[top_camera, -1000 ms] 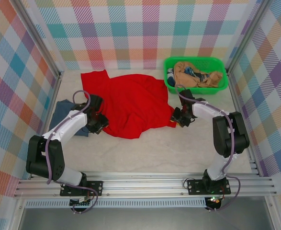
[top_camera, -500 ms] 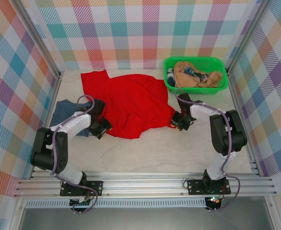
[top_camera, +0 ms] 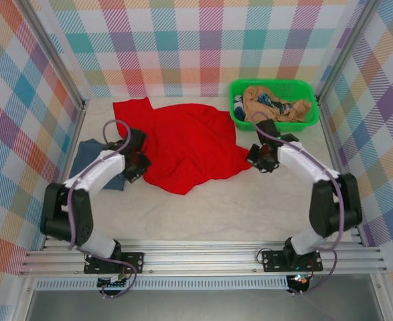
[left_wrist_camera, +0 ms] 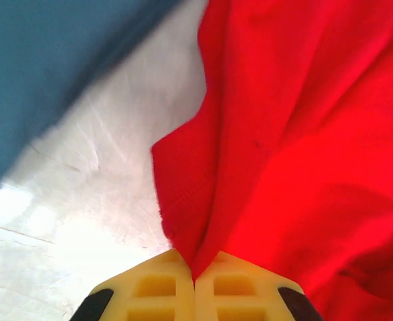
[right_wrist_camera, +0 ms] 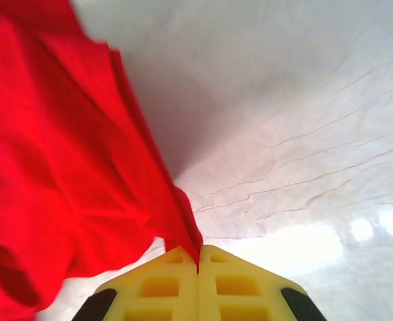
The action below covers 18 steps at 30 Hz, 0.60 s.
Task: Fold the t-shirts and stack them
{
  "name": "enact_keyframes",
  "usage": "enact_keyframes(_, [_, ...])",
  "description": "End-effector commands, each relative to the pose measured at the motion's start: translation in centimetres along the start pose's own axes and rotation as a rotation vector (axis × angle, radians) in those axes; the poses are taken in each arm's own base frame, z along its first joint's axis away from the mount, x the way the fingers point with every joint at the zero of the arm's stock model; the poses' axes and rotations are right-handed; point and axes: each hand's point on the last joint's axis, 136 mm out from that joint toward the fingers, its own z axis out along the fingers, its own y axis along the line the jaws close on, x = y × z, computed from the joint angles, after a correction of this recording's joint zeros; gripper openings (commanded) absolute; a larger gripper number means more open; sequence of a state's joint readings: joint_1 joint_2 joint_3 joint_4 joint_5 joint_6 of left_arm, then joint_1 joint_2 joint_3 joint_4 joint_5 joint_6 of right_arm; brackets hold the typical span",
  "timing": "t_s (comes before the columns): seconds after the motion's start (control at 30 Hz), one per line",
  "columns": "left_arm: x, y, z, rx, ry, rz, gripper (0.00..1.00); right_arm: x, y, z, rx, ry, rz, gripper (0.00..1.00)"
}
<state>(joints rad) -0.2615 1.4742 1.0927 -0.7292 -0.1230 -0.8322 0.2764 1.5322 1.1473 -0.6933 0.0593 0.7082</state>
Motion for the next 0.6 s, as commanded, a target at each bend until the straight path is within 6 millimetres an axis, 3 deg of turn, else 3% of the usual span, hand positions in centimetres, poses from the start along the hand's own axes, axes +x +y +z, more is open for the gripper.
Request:
enact_keyframes(0.0, [-2.3,1.7,-5.2,-0.061,-0.126,0.051,0.00,-0.5,-3.1,-3.5,0.086,-0.035,0.002,0.00])
enact_keyframes(0.2, [-3.1,2.8,-10.1,-0.026,-0.207,0.031,0.00,-1.6,-4.7,-8.6,0.114,-0.141,0.031,0.00])
enact_keyframes(0.3, [-3.1,3.1,-10.9,-0.021,-0.217,0.051,0.00,-1.6,-5.8,-9.6,0.156,-0.145,0.052,0.00])
enact_keyframes(0.47, [-1.7,2.6,-8.3,-0.045,-0.119,0.078,0.00,-1.6,-8.0,-8.5,0.237,-0.113,0.089,0.00])
enact_keyframes(0.57, [0.3,2.9,-5.2,-0.090,-0.008,0.092,0.00,-1.0,-10.0,-7.0,0.299,-0.057,0.137,0.00])
